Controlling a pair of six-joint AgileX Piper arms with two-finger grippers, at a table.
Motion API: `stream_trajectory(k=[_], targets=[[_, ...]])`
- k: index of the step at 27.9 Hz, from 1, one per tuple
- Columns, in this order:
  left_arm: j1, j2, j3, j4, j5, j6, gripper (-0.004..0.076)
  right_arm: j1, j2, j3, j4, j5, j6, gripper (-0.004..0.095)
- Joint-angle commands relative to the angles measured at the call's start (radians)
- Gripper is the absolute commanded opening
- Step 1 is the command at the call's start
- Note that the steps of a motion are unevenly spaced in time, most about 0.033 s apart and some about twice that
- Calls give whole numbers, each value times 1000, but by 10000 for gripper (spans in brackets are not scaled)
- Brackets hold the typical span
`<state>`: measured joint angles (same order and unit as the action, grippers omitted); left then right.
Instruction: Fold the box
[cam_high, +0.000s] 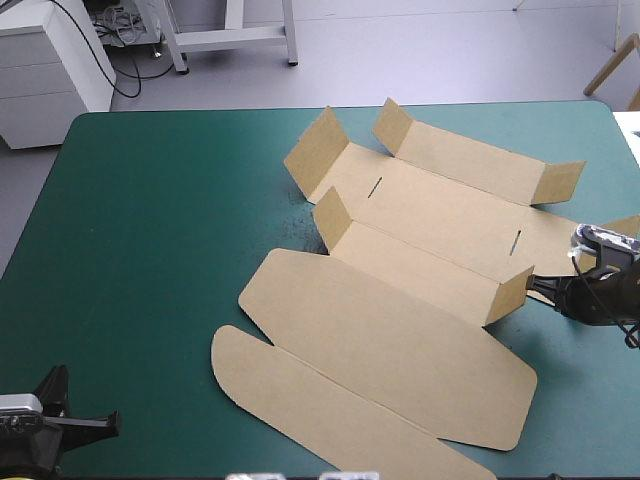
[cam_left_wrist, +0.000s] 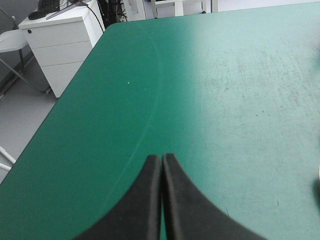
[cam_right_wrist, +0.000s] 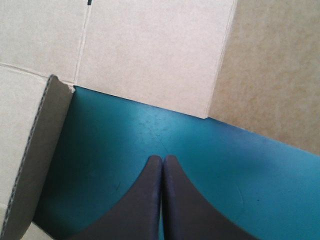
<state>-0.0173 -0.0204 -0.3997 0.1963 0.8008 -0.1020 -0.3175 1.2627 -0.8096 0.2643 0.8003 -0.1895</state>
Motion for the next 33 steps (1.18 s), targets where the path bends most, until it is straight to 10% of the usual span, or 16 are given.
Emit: stream_trajectory(k=[1, 33], targets=[[-2, -10, -21, 5, -77, -2, -10, -6, -19, -31, 7, -24, -9, -19], [-2, -10, -21, 5, -77, -2, -10, -6, -21, -31, 19, -3, -13, -19]])
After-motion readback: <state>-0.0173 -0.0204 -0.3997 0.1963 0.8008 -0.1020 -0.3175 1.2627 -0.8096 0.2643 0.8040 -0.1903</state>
